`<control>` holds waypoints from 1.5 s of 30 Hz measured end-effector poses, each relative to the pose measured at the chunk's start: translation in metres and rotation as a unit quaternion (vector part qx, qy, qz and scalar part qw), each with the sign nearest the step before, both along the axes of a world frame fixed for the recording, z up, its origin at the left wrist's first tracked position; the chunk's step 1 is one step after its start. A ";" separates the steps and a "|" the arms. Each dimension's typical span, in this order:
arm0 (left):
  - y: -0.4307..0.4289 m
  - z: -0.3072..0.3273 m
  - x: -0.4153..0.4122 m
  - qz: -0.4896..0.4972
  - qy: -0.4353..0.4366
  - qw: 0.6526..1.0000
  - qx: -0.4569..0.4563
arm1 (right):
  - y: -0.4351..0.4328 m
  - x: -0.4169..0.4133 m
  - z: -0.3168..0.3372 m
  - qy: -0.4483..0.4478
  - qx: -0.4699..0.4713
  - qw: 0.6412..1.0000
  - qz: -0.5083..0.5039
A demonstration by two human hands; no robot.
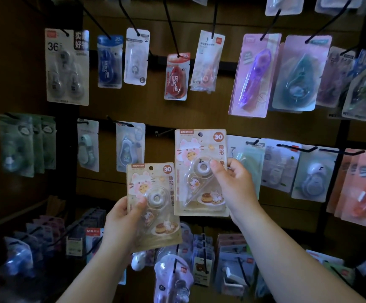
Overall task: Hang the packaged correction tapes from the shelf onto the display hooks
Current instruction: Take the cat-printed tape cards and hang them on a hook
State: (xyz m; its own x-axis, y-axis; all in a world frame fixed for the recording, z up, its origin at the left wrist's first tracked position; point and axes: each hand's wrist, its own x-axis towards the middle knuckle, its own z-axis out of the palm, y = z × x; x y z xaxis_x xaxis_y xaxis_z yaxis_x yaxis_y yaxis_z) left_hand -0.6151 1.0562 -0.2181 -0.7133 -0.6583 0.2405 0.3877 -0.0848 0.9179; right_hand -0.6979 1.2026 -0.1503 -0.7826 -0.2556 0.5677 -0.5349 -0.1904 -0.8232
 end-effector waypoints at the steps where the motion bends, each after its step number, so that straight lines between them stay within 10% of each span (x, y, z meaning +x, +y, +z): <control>1: 0.000 0.000 0.000 0.003 -0.001 1.000 0.002 | 0.000 0.000 -0.001 0.005 0.002 1.000 -0.004; 45: -0.030 -0.010 -0.021 -0.048 0.004 0.998 -0.033 | -0.067 -0.078 -0.002 -0.088 0.108 0.965 -0.221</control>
